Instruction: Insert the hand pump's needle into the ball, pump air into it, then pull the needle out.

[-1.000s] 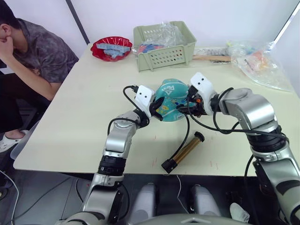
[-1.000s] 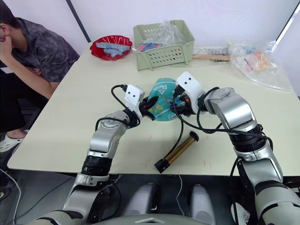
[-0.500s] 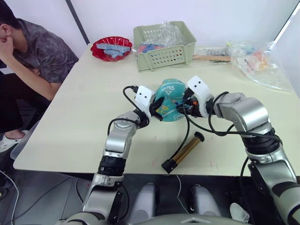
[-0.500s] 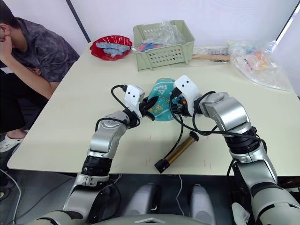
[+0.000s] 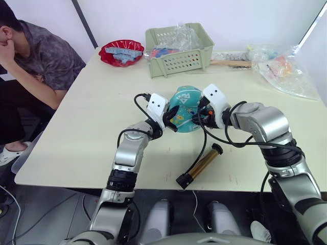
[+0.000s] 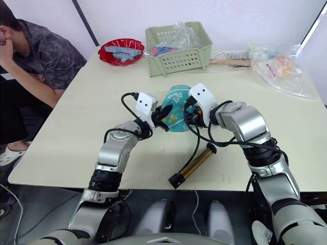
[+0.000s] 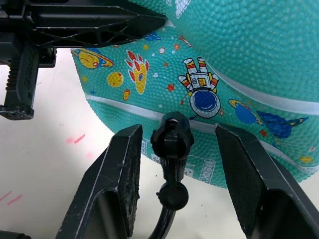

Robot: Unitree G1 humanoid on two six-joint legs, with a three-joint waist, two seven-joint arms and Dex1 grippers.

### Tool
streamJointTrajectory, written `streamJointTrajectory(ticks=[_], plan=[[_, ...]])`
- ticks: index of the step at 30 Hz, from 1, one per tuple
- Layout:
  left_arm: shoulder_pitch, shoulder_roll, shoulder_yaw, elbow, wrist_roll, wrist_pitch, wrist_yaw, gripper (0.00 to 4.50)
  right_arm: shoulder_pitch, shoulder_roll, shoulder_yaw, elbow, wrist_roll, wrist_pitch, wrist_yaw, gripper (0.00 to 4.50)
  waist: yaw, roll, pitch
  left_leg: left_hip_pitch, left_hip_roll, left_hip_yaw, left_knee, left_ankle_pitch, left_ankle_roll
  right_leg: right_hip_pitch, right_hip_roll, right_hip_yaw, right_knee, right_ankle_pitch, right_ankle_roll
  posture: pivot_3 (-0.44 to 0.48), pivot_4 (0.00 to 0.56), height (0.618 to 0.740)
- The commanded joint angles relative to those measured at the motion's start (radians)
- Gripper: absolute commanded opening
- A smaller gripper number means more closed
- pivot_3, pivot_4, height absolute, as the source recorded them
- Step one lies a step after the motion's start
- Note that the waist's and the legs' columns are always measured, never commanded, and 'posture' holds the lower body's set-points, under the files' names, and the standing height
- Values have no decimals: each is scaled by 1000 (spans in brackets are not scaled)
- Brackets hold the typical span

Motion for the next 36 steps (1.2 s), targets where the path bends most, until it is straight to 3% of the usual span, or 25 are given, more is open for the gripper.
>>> streamJointTrajectory(ticks=[1, 3, 6, 8, 9, 17, 25, 36], plan=[[32, -8, -70, 43, -2, 30, -35, 0, -16, 10, -23, -9, 15, -7, -12, 2413, 0, 0, 0, 0, 0, 0, 0, 0, 0, 0, 0, 0, 0, 0, 0, 0, 150, 740], [34, -8, -71, 42, -2, 29, -35, 0, -18, 7, -16, -8, 17, -2, -11, 2413, 0, 0, 0, 0, 0, 0, 0, 0, 0, 0, 0, 0, 0, 0, 0, 0, 150, 740], [35, -8, -70, 44, -2, 28, -34, 0, -19, 10, -21, -6, 25, -6, -12, 1659, 0, 0, 0, 0, 0, 0, 0, 0, 0, 0, 0, 0, 0, 0, 0, 0, 150, 740], [35, -10, -70, 44, -2, 28, -32, 0, -21, 7, -22, -4, 31, -9, -13, 584, 0, 0, 0, 0, 0, 0, 0, 0, 0, 0, 0, 0, 0, 0, 0, 0, 150, 740], [36, -10, -70, 44, -2, 28, -31, 0, -23, 4, -20, -4, 32, -12, -13, 350, 0, 0, 0, 0, 0, 0, 0, 0, 0, 0, 0, 0, 0, 0, 0, 0, 150, 740], [42, -9, -70, 47, -1, 24, -31, 0, -44, -76, 70, -20, 3, -74, 26, 350, 1, 0, 0, 0, 0, 0, 0, 0, 0, 0, 0, 0, 0, 0, 0, 0, 150, 740], [39, -14, -70, 54, -7, 23, -31, 0, -115, -195, 336, 7, -118, -255, 165, 350, 1, 0, 0, 0, -1, -1, 0, 0, 0, 1, -1, -1, -1, 0, 0, 0, 150, 740], [28, -32, -31, 64, -41, 57, -14, 0, -199, -144, 478, 222, -271, -384, 303, 350, -3, 1, -2, 3, -1, -2, 0, 0, 0, 4, -1, -2, -1, 0, 0, 0, 150, 740]])
